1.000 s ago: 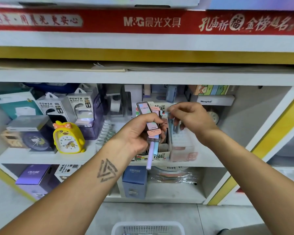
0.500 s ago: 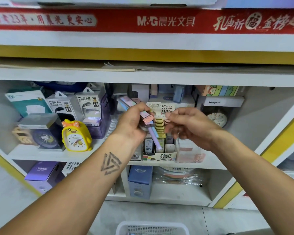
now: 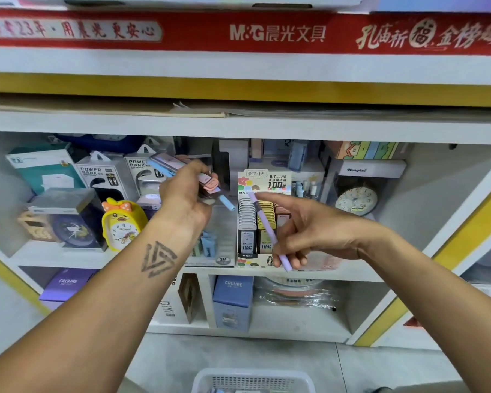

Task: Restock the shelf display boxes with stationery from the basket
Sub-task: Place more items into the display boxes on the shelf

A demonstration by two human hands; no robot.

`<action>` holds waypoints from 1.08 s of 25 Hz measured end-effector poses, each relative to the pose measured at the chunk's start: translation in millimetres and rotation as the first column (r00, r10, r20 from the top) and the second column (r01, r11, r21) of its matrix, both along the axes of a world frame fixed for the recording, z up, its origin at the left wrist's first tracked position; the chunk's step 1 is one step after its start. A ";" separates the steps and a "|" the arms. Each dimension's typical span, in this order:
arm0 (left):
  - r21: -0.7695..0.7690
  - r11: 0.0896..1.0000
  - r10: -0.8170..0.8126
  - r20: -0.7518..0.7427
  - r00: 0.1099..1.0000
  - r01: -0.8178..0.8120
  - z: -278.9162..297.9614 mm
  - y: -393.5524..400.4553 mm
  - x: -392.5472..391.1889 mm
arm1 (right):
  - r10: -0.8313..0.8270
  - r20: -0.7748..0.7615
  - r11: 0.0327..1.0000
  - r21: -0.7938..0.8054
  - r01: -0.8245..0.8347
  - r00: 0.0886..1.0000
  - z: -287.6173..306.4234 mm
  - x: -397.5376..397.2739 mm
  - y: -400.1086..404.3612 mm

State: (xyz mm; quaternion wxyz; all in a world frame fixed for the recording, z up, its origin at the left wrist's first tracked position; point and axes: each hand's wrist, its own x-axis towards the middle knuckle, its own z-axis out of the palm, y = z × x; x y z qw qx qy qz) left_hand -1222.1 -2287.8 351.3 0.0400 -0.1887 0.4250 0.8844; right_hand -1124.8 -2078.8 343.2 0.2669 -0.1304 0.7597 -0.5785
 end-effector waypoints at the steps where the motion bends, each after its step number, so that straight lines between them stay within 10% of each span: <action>1: -0.006 0.999 -0.048 -0.003 0.999 0.048 0.6 2.2 2.3 | -0.023 -0.008 1.000 -0.016 0.023 1.000 0.0 1.0 3.1; 10: -0.028 0.906 -0.423 -0.013 0.906 0.422 -3.4 42.1 34.0 | -0.416 -0.209 0.909 -0.073 0.410 0.885 5.8 -2.0 52.0; 14: -0.020 0.875 -0.483 0.034 0.875 0.483 -8.0 53.8 38.8 | -0.630 -0.557 0.699 -0.104 0.708 0.540 -0.1 -13.9 67.0; 21: -0.045 0.840 -0.538 0.060 0.841 0.540 -14.4 66.8 43.2 | -0.217 -0.937 0.526 0.124 0.841 0.274 -20.8 -23.6 80.1; 27: -0.074 0.835 -0.543 0.056 0.838 0.545 -18.3 71.7 43.9 | -0.207 -0.912 0.574 0.179 0.799 0.353 -35.9 -32.0 77.1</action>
